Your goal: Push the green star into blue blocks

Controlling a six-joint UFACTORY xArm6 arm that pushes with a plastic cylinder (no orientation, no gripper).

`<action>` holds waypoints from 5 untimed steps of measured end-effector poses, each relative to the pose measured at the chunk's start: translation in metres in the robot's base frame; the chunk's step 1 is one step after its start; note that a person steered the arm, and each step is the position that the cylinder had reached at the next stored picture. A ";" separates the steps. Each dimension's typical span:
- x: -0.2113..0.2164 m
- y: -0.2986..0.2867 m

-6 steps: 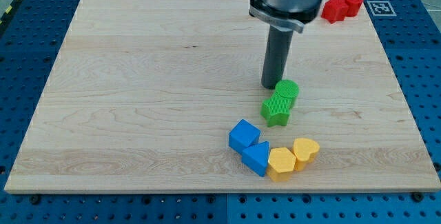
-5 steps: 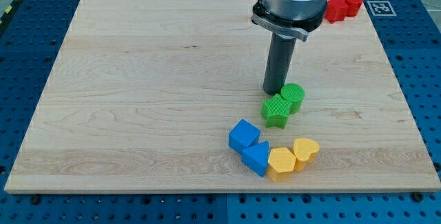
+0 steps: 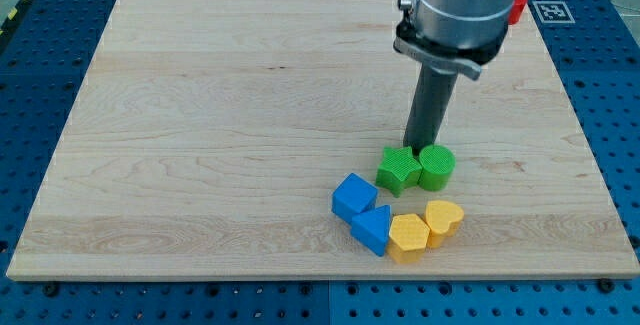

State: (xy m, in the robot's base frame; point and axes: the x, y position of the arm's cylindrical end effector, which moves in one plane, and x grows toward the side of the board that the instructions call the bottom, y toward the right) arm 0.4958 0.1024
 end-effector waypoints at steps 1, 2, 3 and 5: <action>-0.003 -0.001; -0.011 -0.002; -0.002 -0.014; 0.025 -0.017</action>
